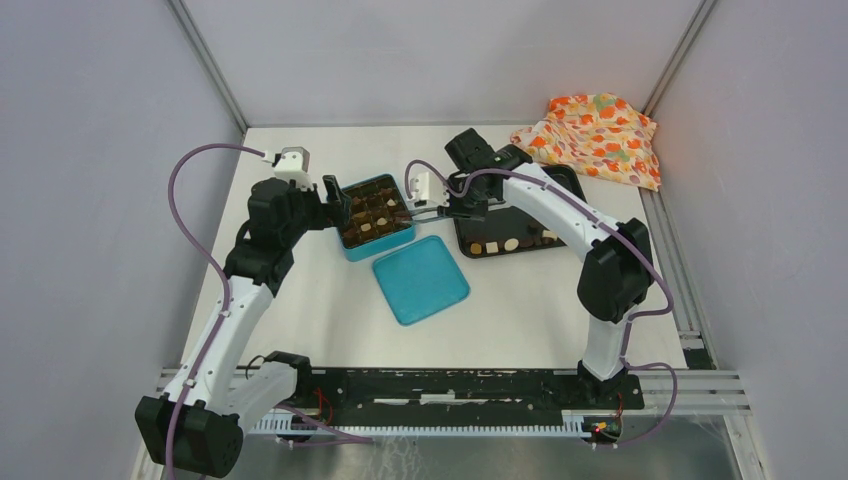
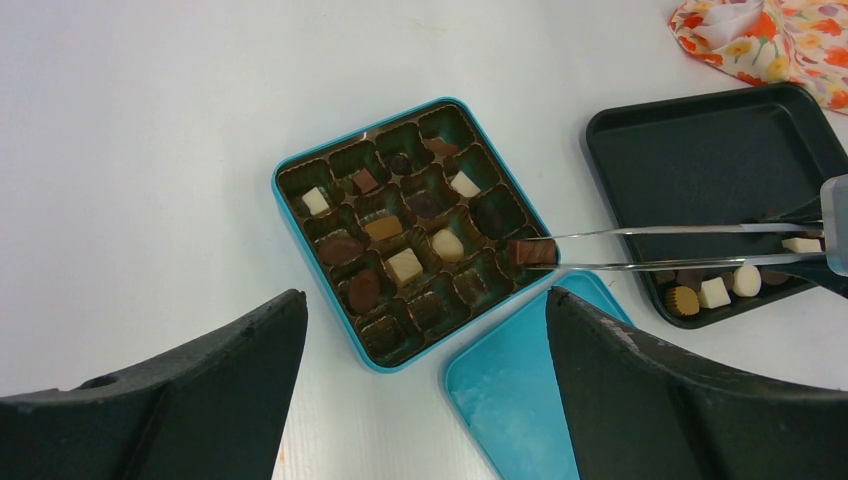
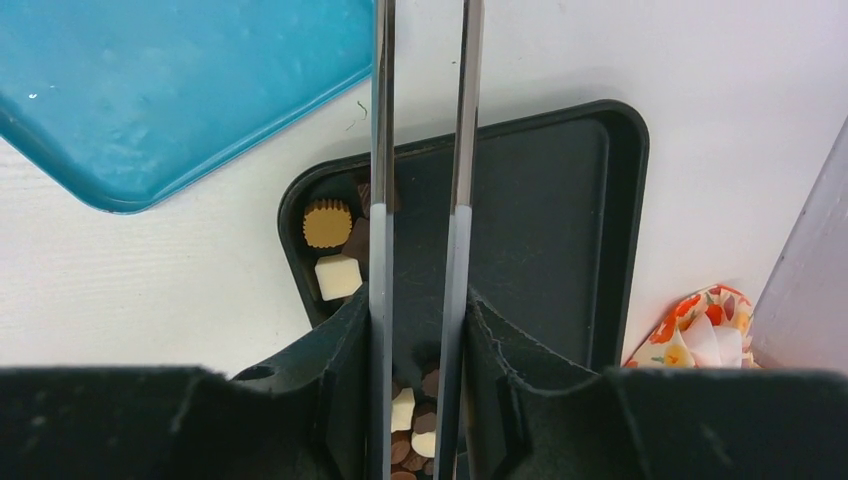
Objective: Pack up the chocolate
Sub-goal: Place the fake chocolate in the packing box.
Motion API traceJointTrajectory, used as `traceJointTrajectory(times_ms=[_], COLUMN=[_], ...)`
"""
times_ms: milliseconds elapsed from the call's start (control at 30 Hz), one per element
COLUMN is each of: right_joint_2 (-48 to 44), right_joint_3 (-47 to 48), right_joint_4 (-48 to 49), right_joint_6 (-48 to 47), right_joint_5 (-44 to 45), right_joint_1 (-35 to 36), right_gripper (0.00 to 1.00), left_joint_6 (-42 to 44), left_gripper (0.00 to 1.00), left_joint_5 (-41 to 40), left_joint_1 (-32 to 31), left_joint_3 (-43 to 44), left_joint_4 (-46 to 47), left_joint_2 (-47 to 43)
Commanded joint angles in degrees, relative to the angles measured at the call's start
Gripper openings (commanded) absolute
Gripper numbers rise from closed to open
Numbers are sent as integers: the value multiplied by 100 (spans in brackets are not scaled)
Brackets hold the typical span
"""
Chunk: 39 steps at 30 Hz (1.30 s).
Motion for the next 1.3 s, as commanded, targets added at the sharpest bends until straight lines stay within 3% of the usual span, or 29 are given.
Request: traceJointTrajectory(times_ms=[0,367,700,900,1267], right_joint_2=[-8,-55,-642,-1459,-3306], right_joint_3=[326,409,291,-543,-3329], right_joint_4=[19,-4,84,259,1204], right_joint_6=[-76,-21,486,657,868], right_joint_5=[85,17,-680,-1388,-2011], right_joint_1=[46,46,-151,-839,-3103], right_gripper=[39,43,41,41,41], left_joint_6=[320,317,325,323,315], left_gripper=[94,94,94,94,94], left_joint_5=[0,4,-35,-37,20], left_joint_1=[-36,-31,-31,-31,-53], left_joint_3=[29,21,14,12,-1], left_joint_4=[130,128,127,140,144], left_joint_2=[-96,-95,-145,-182,-160])
